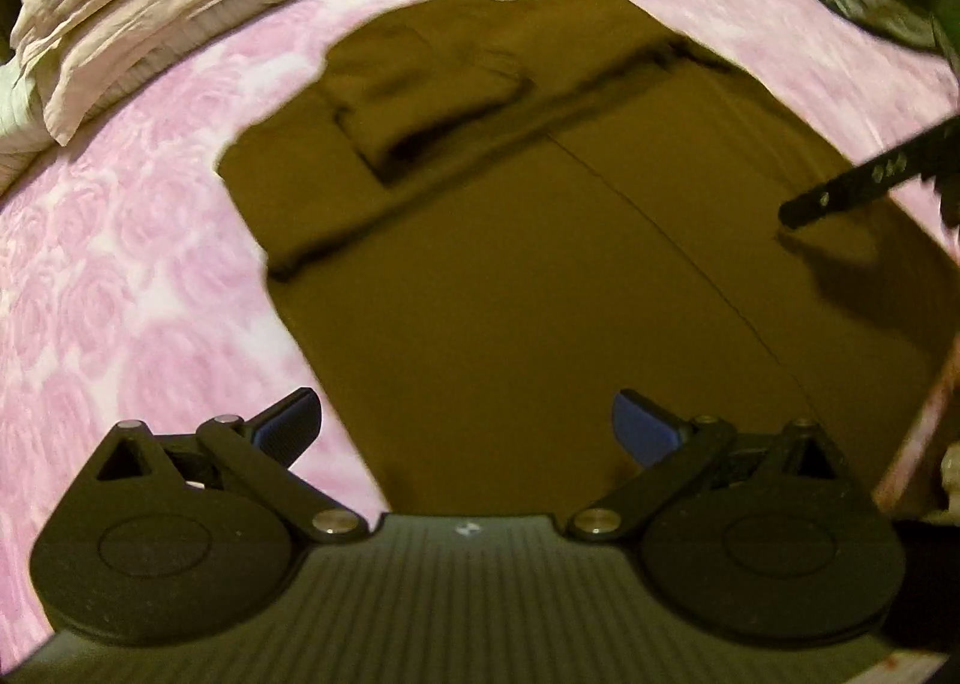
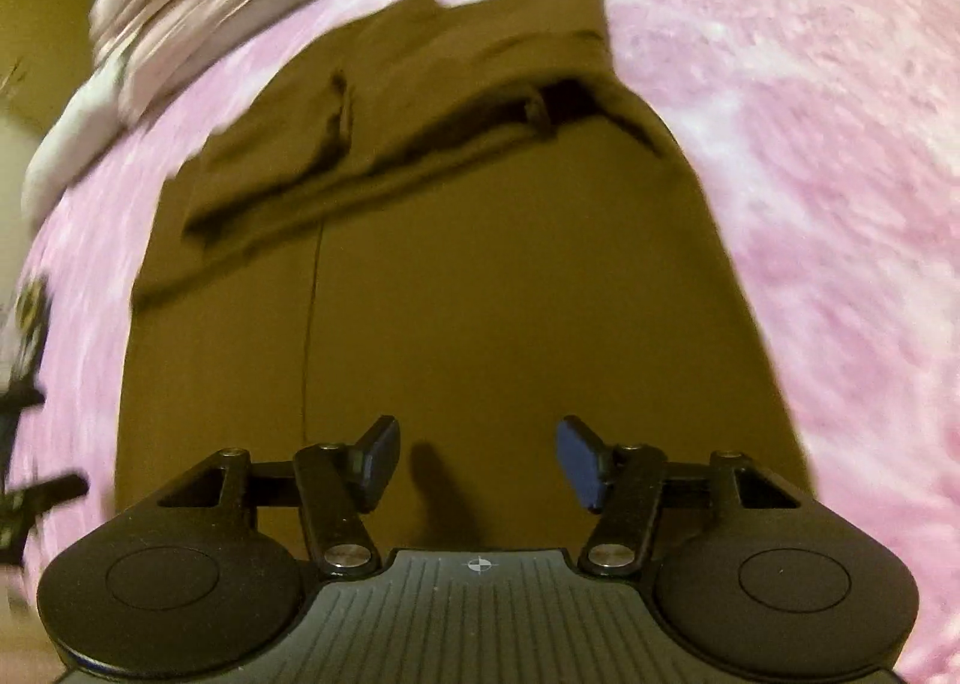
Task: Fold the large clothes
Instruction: 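Grasp the shirt hem with the left gripper while the right gripper grasps it too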
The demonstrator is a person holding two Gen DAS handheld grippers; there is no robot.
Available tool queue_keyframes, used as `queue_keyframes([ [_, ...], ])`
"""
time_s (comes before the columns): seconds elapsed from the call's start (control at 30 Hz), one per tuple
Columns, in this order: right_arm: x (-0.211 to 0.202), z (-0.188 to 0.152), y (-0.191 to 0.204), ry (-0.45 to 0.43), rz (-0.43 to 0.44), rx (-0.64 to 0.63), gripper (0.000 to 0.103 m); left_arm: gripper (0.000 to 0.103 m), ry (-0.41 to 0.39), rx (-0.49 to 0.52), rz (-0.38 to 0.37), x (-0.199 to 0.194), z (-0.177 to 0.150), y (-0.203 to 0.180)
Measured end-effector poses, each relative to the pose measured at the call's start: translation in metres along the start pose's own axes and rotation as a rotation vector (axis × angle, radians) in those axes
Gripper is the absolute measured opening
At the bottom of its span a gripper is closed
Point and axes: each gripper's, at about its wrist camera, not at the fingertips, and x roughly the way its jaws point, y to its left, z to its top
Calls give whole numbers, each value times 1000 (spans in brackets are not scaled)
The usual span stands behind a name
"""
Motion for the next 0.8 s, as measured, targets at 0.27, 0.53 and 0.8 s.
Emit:
queue_keyframes([
  [0.27, -44, -66, -11, 75, -17, -393, 56, 97, 45, 332, 9, -19, -69, -100],
  [0.53, -55, -110, 2, 47, 1, -542, 56, 81, 73, 661, 82, -12, -129, -138],
  [0.8, -57, -117, 8, 2, -50, -557, 56, 75, 49, 776, 161, -6, -146, -103],
])
